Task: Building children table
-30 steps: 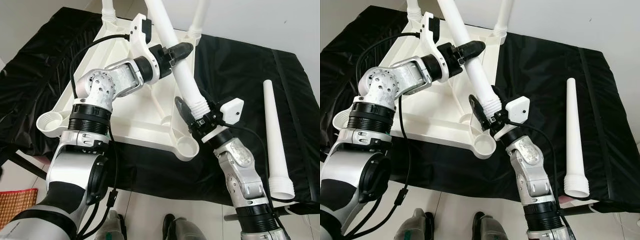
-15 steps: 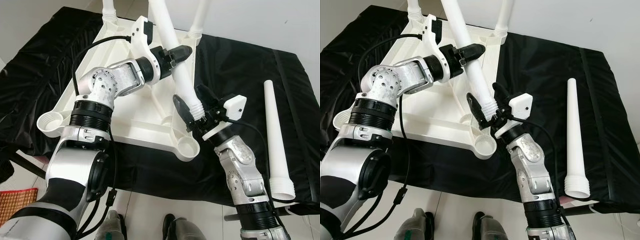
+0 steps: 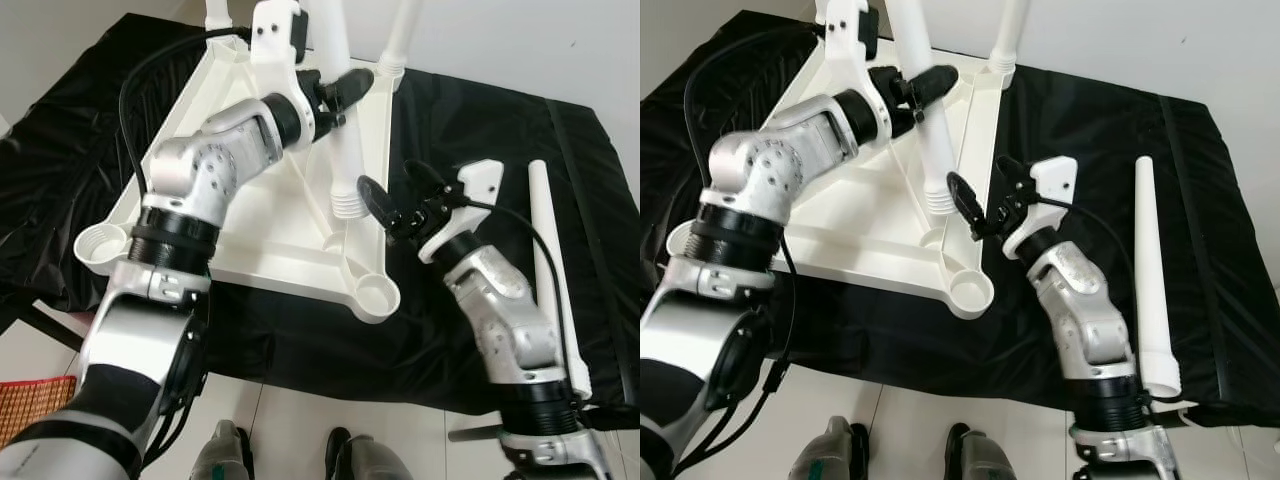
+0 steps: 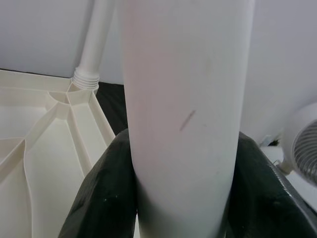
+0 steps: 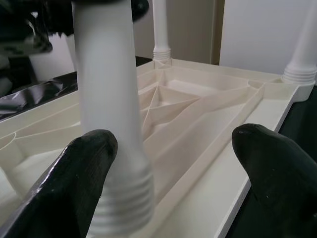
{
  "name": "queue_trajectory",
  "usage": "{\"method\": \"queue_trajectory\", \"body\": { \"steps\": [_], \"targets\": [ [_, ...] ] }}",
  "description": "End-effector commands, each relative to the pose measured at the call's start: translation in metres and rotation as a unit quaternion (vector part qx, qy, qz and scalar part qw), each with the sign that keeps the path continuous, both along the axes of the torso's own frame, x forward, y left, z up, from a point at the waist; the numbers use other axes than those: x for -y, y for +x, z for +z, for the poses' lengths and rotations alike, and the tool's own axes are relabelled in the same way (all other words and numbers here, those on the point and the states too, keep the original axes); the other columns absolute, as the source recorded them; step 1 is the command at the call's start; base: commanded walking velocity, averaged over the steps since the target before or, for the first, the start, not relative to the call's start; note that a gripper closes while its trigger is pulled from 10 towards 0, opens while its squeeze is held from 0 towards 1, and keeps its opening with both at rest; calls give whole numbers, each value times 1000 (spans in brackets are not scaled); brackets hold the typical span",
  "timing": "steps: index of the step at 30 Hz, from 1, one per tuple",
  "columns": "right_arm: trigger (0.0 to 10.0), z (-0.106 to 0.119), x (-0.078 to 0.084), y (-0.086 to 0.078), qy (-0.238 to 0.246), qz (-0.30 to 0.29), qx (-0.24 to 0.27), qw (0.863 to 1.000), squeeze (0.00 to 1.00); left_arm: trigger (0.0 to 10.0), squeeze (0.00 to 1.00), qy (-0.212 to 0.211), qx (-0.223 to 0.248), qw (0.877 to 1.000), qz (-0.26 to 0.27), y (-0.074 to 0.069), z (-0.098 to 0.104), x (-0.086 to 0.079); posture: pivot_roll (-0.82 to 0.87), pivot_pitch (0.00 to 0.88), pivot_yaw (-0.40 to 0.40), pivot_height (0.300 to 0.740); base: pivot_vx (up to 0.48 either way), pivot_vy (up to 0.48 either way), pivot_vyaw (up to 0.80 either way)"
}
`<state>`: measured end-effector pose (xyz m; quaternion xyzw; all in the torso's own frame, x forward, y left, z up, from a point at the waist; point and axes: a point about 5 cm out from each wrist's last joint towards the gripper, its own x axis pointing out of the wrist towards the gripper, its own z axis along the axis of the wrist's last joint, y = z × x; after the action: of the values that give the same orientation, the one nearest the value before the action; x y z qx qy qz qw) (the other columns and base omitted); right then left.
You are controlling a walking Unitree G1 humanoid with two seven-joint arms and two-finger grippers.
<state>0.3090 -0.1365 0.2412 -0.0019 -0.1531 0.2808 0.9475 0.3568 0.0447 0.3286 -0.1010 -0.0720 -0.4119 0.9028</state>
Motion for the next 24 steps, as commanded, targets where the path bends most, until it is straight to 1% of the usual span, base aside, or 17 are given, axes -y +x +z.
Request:
{"method": "queue_trajectory", "body": {
  "steps": [1, 2, 3, 4, 7, 9, 11, 12, 13, 15, 17, 24],
  "targets": [
    [10000, -2, -2, 0, -18, 15, -11, 1000, 0, 10000, 0, 19, 68, 993, -97, -17, 10, 14, 34, 169, -59, 740, 0, 0, 0],
    [10000, 0, -3, 0, -30, 27, -11, 999, 0, 10000, 0, 37, 87, 992, -89, -20, 8, 19, 36, 168, -65, 740, 0, 0, 0],
    [10000, 0, -3, 0, -30, 27, -11, 999, 0, 10000, 0, 37, 87, 992, -89, -20, 8, 19, 36, 168, -65, 740, 0, 0, 0],
    [10000, 1, -4, 0, -44, 37, -12, 998, 0, 10000, 0, 54, 104, 990, -84, -22, 5, 23, 36, 168, -65, 740, 0, 0, 0],
    [10000, 2, -5, 0, -51, 44, -15, 998, 0, 10000, 0, 66, 116, 988, -80, -24, 2, 26, 36, 168, -65, 740, 0, 0, 0],
    [10000, 2, -7, 0, -66, 66, -29, 995, 0, 10000, 0, 87, 135, 984, -80, -29, -3, 33, 40, 166, -73, 740, 0, 0, 0],
    [10000, 2, -7, 0, -66, 66, -29, 995, 0, 10000, 0, 87, 135, 984, -80, -29, -3, 33, 40, 166, -73, 740, 0, 0, 0],
    [10000, 1, -8, 0, -70, 74, -37, 994, 0, 10000, 0, 96, 146, 981, -79, -30, -5, 35, 40, 166, -73, 740, 0, 0, 0],
    [10000, 1, -8, 0, -70, 74, -37, 994, 0, 10000, 0, 96, 146, 981, -79, -30, -5, 35, 40, 166, -73, 740, 0, 0, 0],
    [10000, 3, -7, 1, -78, 80, -48, 993, 0, 10000, 0, 104, 160, 978, -88, -37, -8, 41, 37, 158, -84, 740, 0, 0, 0],
    [10000, 5, -7, 2, -80, 81, -50, 992, 0, 10000, 0, 105, 164, 977, -90, -40, -10, 43, 37, 158, -84, 740, 0, 0, 0],
    [10000, 8, -4, 12, -88, 70, -51, 992, 0, 10000, 0, 95, 175, 974, -109, -52, -9, 52, 40, 145, -91, 740, 0, 0, 0]
  ]
}}
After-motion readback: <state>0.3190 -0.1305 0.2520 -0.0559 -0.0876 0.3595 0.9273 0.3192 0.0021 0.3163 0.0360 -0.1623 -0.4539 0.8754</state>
